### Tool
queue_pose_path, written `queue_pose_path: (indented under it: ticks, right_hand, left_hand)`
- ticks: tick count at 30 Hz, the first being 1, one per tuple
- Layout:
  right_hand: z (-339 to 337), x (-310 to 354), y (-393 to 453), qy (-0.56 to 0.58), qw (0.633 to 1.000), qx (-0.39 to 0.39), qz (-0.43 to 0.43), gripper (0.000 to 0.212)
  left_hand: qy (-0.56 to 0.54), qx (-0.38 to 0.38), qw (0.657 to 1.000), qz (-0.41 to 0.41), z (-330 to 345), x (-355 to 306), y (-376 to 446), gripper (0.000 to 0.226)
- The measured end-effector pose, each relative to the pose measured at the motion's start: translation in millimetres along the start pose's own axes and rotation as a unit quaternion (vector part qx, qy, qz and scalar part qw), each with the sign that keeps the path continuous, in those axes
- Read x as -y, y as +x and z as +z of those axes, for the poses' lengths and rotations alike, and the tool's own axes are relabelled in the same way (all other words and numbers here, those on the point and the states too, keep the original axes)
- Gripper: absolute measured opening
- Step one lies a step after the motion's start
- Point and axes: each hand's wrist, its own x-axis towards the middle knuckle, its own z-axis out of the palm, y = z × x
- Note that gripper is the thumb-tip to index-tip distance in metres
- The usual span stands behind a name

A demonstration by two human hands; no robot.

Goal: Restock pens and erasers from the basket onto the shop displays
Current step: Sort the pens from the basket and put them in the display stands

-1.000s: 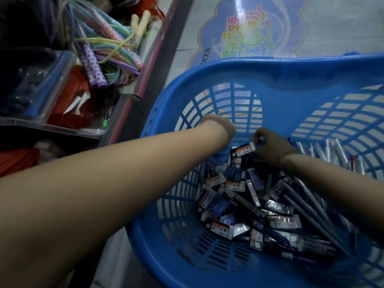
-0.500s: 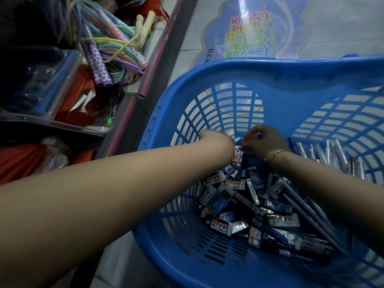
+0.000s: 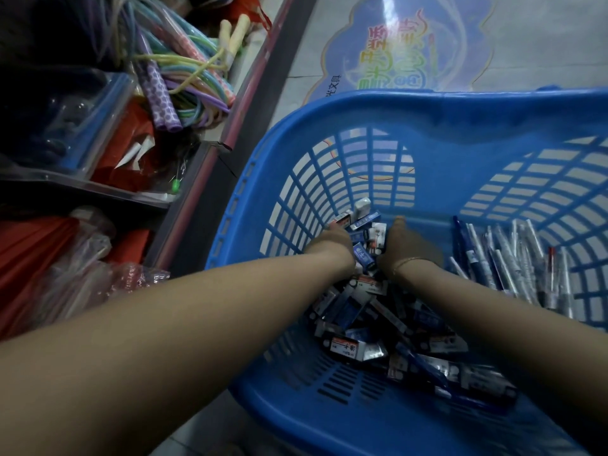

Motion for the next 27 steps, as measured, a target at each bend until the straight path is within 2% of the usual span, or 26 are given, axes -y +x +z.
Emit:
queue_pose_path:
  ticks: [3,4,7,8,10,12,14,15,17,20,22,23,25,27]
  right_hand:
    - [-3,1,2,0.082,0.996,0.003,0.047,0.086]
    - [-5,0,4,0.132,0.989,0.008,0.068,0.083]
    - [-14,-3,9,0.26,0.96,0.016,0.1,0.045]
    - [-17,-5,10,0.296,0.949,0.015,0.104,0.033]
    - [-25,-10,9,0.362,0.927,0.011,0.097,0.017]
    - [-36,-16,8,0.385,0.92,-0.003,0.071,0.011]
    - [-46,-20,8,0.393,0.918,-0.04,0.031,0.016]
    - [-50,-21,7,0.397,0.916,-0.059,0.006,0.021]
    - [-55,-18,1,0.421,0.905,-0.053,-0.032,0.021]
    - [-54,-10,-9,0.499,0.865,0.053,-0.006,0.02]
    - [-54,-7,-16,0.55,0.826,0.119,0.033,0.015]
    - [-53,-8,-18,0.551,0.822,0.139,0.041,0.012]
    - [-54,-13,-24,0.492,0.857,0.147,0.043,0.018]
    - [-56,-19,-29,0.434,0.889,0.136,0.049,0.018]
  left_hand:
    - [-0.018,-0.013,1.0,-0.019,-1,-1,4,0.054]
    - [-0.013,-0.01,1.0,-0.017,-1,-2,5,0.054]
    - [-0.037,0.006,0.999,-0.004,2,-4,8,0.062]
    - [-0.05,0.015,0.999,0.005,2,-4,7,0.057]
    - [-0.055,0.033,0.998,0.021,-2,-4,8,0.029]
    - [-0.073,0.046,0.996,0.012,-12,-3,8,0.012]
    - [-0.117,0.02,0.993,0.014,-27,0,12,0.008]
    - [-0.167,0.015,0.986,0.02,-34,1,13,0.011]
    - [-0.303,0.053,0.95,0.048,-48,-3,9,0.018]
    - [-0.37,0.127,0.916,0.088,-52,-5,-4,0.032]
    - [-0.404,0.169,0.896,0.075,-47,-7,-8,0.027]
    - [-0.42,0.18,0.887,0.064,-44,-9,-10,0.025]
    - [-0.45,0.197,0.869,0.058,-40,-14,-15,0.026]
    - [-0.492,0.238,0.834,0.077,-39,-22,-20,0.025]
